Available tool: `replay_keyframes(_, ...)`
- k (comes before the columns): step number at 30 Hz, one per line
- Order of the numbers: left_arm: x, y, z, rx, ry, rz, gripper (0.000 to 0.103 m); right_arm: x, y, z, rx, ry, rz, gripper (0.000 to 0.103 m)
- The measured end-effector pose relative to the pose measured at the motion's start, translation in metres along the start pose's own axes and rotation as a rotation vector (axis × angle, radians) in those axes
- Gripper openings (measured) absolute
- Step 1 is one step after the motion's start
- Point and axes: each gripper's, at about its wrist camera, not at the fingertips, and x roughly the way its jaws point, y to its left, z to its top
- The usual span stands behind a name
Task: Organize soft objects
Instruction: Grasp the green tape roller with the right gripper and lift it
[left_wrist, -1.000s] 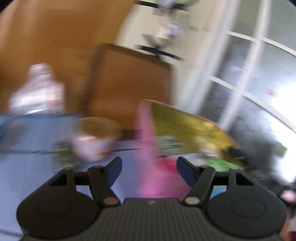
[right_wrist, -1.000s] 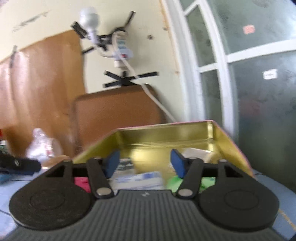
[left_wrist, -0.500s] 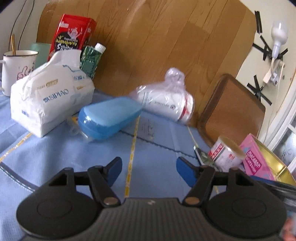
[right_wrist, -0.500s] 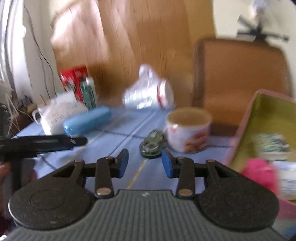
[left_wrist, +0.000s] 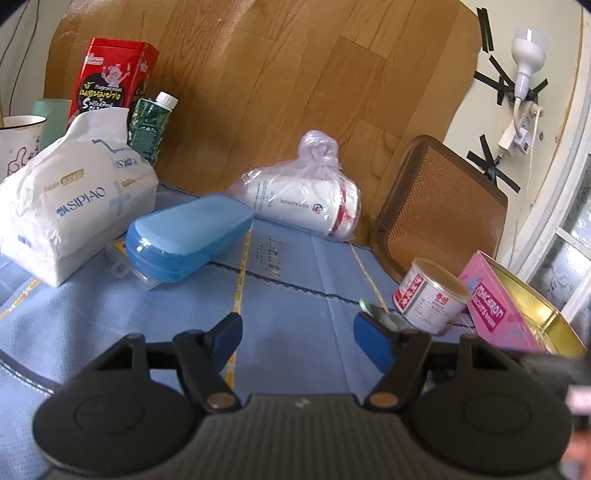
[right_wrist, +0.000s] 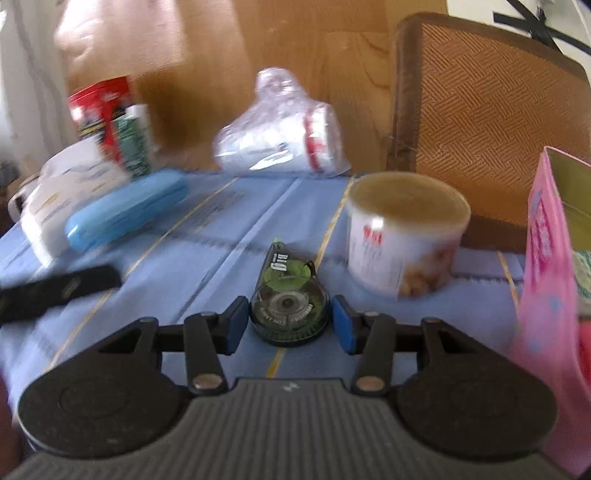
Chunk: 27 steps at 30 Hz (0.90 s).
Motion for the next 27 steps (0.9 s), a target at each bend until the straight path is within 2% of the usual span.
replay_keyframes(4,0.0,-0.01,-0.003,0.053,0.013,-0.005,0.068,-0.045,0.006,-0.034,-0.045,-0.009,0.046,0.052)
replay_keyframes(8,0.002,-0.037,-0.012,0.185,0.031,0.034,0.068,-0.097,-0.005,-0.076,-0.023,-0.035,0.03,0.052)
replay_keyframes(11,0.008,-0.059,-0.023,0.257,0.08,0.054,0.068,-0.129,-0.022,-0.106,0.007,-0.072,-0.033,0.052)
replay_keyframes(14,0.014,-0.077,-0.033,0.268,0.136,0.08,0.068,-0.151,-0.038,-0.124,0.058,-0.101,-0.112,0.052)
replay_keyframes(19,0.018,-0.107,-0.049,0.356,0.156,0.125,0.07,-0.166,-0.056,-0.135,0.112,-0.134,-0.21,0.052)
replay_keyframes(23,0.017,-0.117,-0.055,0.389,0.147,0.15,0.071,-0.165,-0.059,-0.137,0.131,-0.143,-0.201,0.052)
replay_keyframes(27,0.018,-0.111,-0.053,0.36,0.154,0.147,0.076,-0.164,-0.06,-0.139,0.134,-0.153,-0.174,0.052)
